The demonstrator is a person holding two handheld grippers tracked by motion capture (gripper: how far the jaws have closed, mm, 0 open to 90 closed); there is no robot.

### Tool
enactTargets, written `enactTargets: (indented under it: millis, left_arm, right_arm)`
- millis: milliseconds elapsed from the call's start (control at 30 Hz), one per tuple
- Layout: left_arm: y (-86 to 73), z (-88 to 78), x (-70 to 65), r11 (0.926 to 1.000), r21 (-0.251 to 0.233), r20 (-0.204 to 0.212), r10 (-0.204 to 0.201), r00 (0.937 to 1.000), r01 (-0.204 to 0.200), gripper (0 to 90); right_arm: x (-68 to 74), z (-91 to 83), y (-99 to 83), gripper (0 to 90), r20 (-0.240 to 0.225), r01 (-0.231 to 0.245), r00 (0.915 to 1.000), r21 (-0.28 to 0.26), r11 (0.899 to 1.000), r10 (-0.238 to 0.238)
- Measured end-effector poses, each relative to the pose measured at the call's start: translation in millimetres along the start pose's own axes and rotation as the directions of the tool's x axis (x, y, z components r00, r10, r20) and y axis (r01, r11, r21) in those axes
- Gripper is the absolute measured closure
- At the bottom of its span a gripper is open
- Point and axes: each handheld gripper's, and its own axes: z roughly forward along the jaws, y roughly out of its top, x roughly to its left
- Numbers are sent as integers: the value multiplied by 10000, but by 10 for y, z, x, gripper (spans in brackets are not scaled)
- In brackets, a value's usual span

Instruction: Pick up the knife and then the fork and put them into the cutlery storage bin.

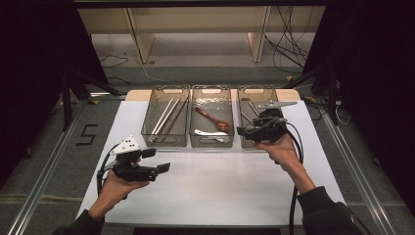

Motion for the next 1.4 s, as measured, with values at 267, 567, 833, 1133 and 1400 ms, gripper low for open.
enactTargets:
  millis: [267, 567, 833, 1133, 1400]
  left_arm:
    - [6, 5, -10, 10000, -13, 22, 7, 10000, -6, 188]
    - [-3, -6, -14, 10000, -30, 0, -14, 10000, 14, 188]
    - [-16, -19, -16, 10000, 15, 66, 47, 10000, -47, 188]
    - [-15, -18, -21, 10000, -27, 114, 29, 9999, -28, 188]
    - [-13, -25, -21, 9999, -124, 250, -109, 9996, 112, 187]
  right_arm:
    - [150, -28, -116, 225, -535, 111, 9985, -350, 9993, -129]
    - [307, -77, -295, 220, -806, 385, 9958, -637, 9972, -436]
    - [377, -206, -439, 215, -830, 481, 9949, -1150, 9922, -578]
    - [390, -365, -666, 206, -856, 460, 9946, -1490, 9878, -592]
    - [369, -495, -837, 204, -669, 404, 9964, -1687, 9848, -523]
